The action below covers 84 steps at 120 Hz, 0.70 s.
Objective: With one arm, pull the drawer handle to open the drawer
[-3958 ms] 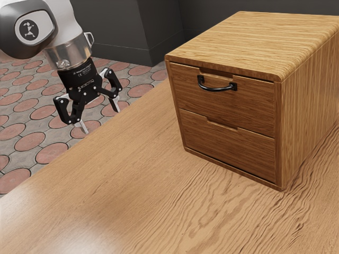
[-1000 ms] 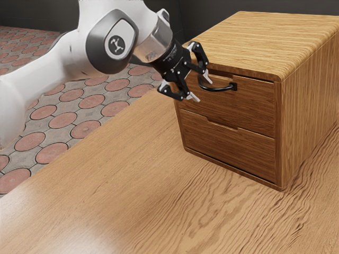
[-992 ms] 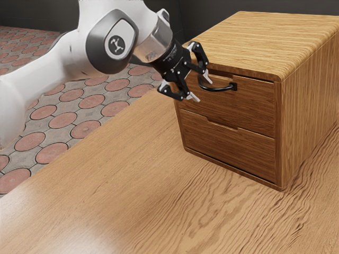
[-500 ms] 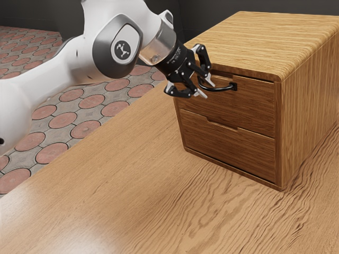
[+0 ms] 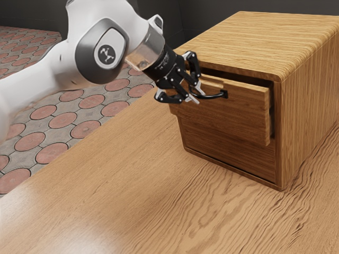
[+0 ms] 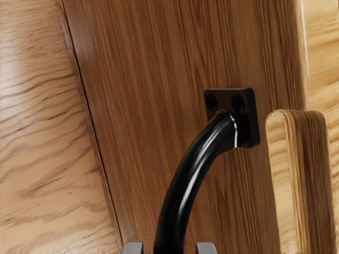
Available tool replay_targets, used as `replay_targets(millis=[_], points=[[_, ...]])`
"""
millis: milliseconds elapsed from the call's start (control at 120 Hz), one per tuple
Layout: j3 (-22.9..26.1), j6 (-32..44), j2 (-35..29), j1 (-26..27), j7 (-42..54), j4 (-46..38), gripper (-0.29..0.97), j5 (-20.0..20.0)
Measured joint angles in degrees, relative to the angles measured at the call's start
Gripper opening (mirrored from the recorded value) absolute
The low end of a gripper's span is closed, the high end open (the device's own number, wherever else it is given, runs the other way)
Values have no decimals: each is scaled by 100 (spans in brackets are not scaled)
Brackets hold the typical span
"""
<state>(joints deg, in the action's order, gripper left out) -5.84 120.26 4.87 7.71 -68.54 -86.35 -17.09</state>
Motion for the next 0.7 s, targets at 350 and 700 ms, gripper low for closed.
replay_targets(millis=[350,700], points=[[11,6,-497,-5,30,-573,3,-3],[129,26,-944,-97,34,-1136,3,-3]])
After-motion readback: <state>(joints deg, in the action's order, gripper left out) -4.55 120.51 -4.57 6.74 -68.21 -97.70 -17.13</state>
